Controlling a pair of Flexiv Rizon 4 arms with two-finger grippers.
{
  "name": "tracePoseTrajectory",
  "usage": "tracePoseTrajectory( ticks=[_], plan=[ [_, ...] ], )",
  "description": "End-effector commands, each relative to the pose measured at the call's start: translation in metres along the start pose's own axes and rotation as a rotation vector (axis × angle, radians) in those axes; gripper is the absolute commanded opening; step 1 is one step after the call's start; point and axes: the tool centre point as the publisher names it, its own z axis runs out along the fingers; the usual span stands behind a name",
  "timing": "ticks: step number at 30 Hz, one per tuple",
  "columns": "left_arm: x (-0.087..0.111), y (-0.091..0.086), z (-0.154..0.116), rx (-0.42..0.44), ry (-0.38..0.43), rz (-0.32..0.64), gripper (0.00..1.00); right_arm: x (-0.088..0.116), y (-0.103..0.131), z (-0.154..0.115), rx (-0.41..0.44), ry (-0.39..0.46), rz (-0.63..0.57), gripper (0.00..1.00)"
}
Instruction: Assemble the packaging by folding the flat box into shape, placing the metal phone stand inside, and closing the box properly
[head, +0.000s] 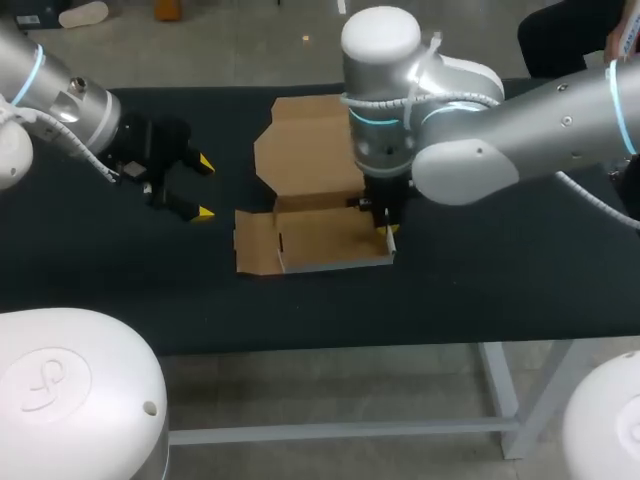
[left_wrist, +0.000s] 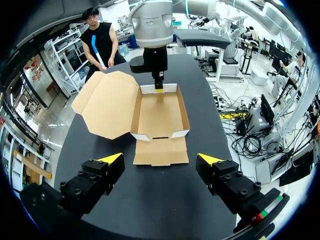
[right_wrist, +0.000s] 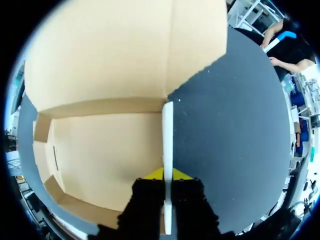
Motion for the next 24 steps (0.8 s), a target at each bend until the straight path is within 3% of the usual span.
tracePoseTrajectory(
  ticks=[1, 13, 24],
  plan=[
    [0.0, -0.001, -0.001, -0.004, 0.003, -0.001, 1.0, -0.004, -0.002, 0.001, -0.015, 0.136, -0.013, 0.0],
    [0.0, -0.001, -0.001, -0.004, 0.003, -0.001, 1.0, 0.004, -0.002, -0.005, 0.065, 0.166, -0.029, 0.0],
    [0.0, -0.001, -0.001, -0.004, 0.003, -0.001, 1.0, 0.008, -0.009, -0.005, 0.141, 0.104, -0.038, 0.0]
  ],
)
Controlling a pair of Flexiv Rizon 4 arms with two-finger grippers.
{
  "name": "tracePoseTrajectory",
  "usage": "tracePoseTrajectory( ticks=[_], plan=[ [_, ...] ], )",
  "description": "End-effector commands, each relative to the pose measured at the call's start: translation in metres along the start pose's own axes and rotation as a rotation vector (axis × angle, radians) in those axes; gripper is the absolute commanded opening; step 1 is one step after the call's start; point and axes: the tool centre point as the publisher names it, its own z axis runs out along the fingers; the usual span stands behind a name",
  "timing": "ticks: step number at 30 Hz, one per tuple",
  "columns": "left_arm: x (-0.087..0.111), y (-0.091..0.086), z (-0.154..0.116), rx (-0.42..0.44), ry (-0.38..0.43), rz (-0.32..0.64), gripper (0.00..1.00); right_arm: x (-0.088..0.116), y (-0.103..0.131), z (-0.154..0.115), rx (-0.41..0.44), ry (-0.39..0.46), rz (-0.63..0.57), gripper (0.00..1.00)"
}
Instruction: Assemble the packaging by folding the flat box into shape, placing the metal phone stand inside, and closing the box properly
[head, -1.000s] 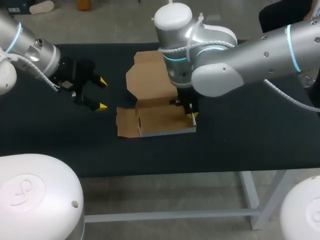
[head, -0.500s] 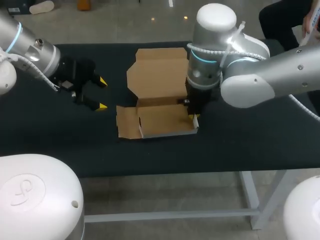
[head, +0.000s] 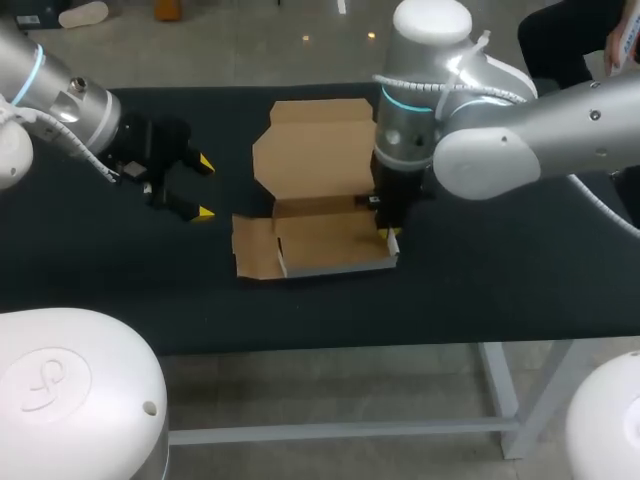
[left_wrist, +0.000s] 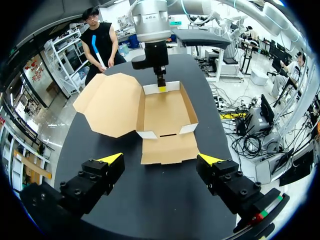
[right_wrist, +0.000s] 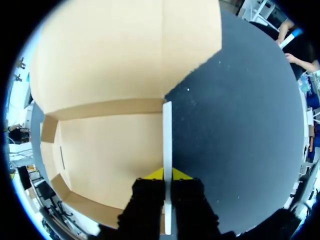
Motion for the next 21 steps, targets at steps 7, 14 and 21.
tracePoseTrajectory(
  ticks=[7, 14, 21],
  plan=[
    [0.0, -0.0006, -0.0009, -0.004, 0.003, -0.001, 1.0, 0.0034, -0.0014, 0.0047, 0.071, -0.052, 0.022, 0.0],
    [0.0, -0.0006, -0.0009, -0.004, 0.003, -0.001, 1.0, 0.0025, -0.0025, 0.0055, 0.081, -0.091, 0.034, 0.0],
    [0.0, -0.0006, -0.0009, -0.004, 0.003, -0.001, 1.0, 0.0008, -0.0038, 0.006, 0.076, -0.095, 0.051, 0.0]
  ],
)
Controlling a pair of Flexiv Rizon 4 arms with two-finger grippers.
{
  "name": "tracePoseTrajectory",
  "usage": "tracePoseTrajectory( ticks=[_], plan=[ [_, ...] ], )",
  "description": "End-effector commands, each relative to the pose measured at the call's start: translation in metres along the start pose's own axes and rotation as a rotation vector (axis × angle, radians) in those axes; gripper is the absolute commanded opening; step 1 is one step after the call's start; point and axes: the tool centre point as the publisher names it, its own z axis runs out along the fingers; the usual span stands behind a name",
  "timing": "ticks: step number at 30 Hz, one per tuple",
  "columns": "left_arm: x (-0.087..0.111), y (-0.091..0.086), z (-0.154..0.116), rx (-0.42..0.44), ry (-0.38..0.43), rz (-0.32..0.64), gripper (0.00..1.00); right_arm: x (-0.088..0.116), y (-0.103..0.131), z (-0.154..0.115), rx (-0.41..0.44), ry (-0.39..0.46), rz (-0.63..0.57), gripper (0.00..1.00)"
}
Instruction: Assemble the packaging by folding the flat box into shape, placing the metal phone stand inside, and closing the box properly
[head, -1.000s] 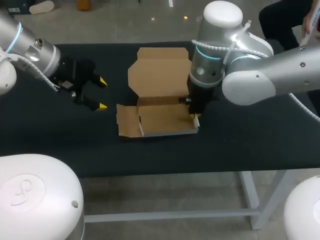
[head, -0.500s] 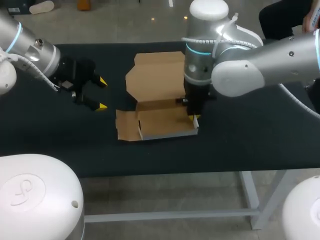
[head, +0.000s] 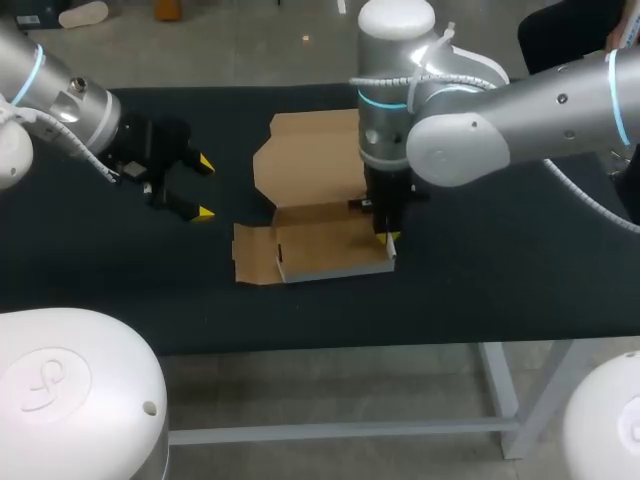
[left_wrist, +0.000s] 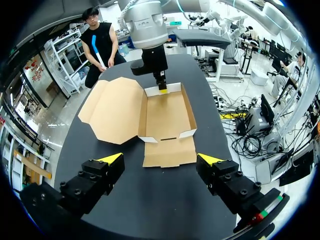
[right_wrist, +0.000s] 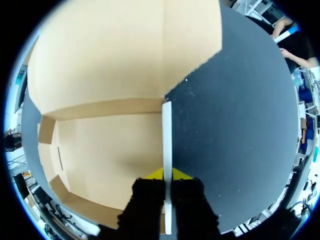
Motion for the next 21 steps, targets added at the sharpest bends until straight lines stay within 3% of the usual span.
tracePoseTrajectory(
  ticks=[1, 18, 21],
  plan=[
    [0.0, -0.0006, -0.0009, -0.004, 0.003, -0.001, 1.0, 0.0006, 0.0011, -0.0008, 0.004, -0.004, 0.006, 0.0],
    [0.0, -0.0006, -0.0009, -0.004, 0.003, -0.001, 1.0, 0.0006, 0.0011, -0.0008, 0.004, -0.004, 0.006, 0.0],
    [-0.0013, -0.0044, -0.0023, -0.025, 0.007, -0.2, 1.0, 0.0006, 0.0011, -0.0008, 0.004, -0.004, 0.006, 0.0]
  ],
)
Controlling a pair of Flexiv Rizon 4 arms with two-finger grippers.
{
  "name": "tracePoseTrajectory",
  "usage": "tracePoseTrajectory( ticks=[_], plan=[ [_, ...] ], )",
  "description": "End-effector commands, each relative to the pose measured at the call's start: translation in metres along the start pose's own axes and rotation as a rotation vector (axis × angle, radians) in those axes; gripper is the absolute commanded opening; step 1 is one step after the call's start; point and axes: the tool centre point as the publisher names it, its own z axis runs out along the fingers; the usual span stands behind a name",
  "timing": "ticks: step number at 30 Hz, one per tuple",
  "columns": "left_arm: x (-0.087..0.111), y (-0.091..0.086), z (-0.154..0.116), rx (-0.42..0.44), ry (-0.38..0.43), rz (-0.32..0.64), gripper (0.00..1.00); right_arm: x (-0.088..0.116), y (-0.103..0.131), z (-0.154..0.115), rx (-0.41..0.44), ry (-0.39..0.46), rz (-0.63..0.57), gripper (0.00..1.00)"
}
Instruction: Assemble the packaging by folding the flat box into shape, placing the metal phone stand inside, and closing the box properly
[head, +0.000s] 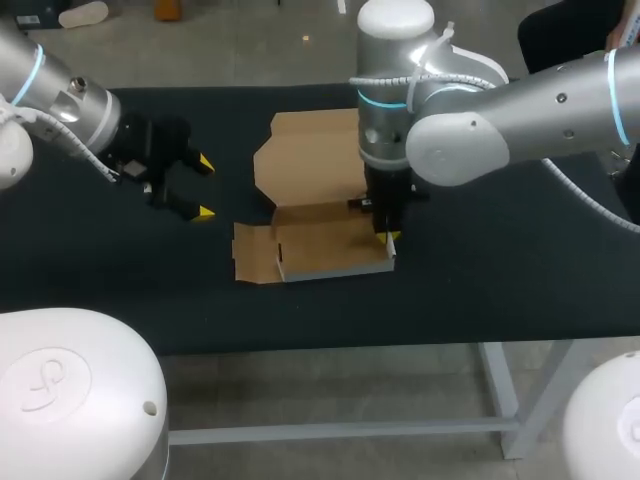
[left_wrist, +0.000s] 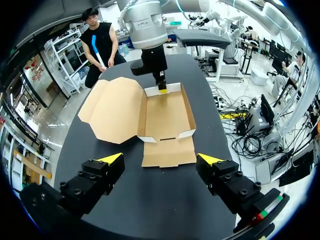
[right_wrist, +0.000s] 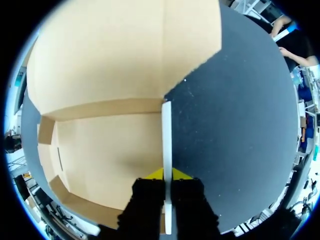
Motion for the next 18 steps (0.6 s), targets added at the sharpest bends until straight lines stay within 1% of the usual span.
tracePoseTrajectory(
  ticks=[1, 2, 4, 5, 6, 7, 8, 9, 10, 11, 12, 13, 14, 15, 16, 18],
  plan=[
    [0.003, -0.004, -0.003, -0.039, 0.001, -0.253, 1.0, 0.001, 0.001, -0.001, 0.004, -0.003, 0.0, 0.0],
    [0.008, -0.005, -0.004, -0.058, -0.024, -0.33, 1.0, 0.001, 0.001, -0.001, 0.004, -0.003, 0.0, 0.0],
    [0.015, -0.009, -0.006, -0.095, -0.024, -0.521, 1.0, 0.001, 0.001, -0.001, 0.004, -0.003, 0.0, 0.0],
    [0.017, -0.01, -0.007, -0.117, -0.022, -0.631, 1.0, 0.001, 0.001, -0.001, 0.004, -0.003, 0.0, 0.0],
    [0.018, -0.011, -0.007, -0.139, -0.038, -0.735, 1.0, 0.001, 0.001, -0.001, 0.004, -0.003, 0.0, 0.0],
    [0.022, -0.013, -0.006, -0.148, -0.057, -0.803, 1.0, 0.001, 0.001, -0.001, 0.004, -0.003, 0.0, 0.0],
    [0.025, -0.013, -0.005, -0.157, -0.054, -0.904, 1.0, 0.001, 0.001, -0.001, 0.004, -0.003, 0.0, 0.0],
    [0.026, -0.014, -0.004, -0.154, -0.055, -0.973, 1.0, 0.001, 0.001, -0.001, 0.004, -0.003, 0.0, 0.0],
    [0.029, -0.014, -0.001, -0.171, -0.076, -1.078, 1.0, 0.001, 0.001, -0.001, 0.004, -0.003, 0.0, 0.0],
    [0.03, -0.014, 0.003, -0.192, -0.137, -1.175, 1.0, 0.001, 0.001, -0.001, 0.004, -0.003, 0.0, 0.0],
    [0.032, -0.013, 0.007, -0.177, -0.162, -1.237, 1.0, 0.001, 0.001, -0.001, 0.004, -0.003, 0.0, 0.0],
    [0.034, -0.008, 0.01, -0.108, -0.154, -1.345, 1.0, 0.001, 0.001, -0.001, 0.004, -0.003, 0.0, 0.0],
    [0.035, -0.002, 0.012, -0.066, -0.146, -1.439, 1.0, 0.001, 0.001, -0.001, 0.004, -0.003, 0.0, 0.0],
    [0.037, 0.004, 0.016, -0.058, -0.161, -1.514, 1.0, 0.001, 0.001, -0.001, 0.004, -0.003, 0.0, 0.0],
    [0.04, 0.008, 0.017, -0.081, -0.241, -1.528, 1.0, 0.001, 0.001, -0.001, 0.004, -0.003, 0.0, 0.0],
    [0.04, 0.008, 0.017, -0.081, -0.241, -1.528, 1.0, 0.001, 0.001, -0.001, 0.004, -0.003, 0.0, 0.0]
  ],
)
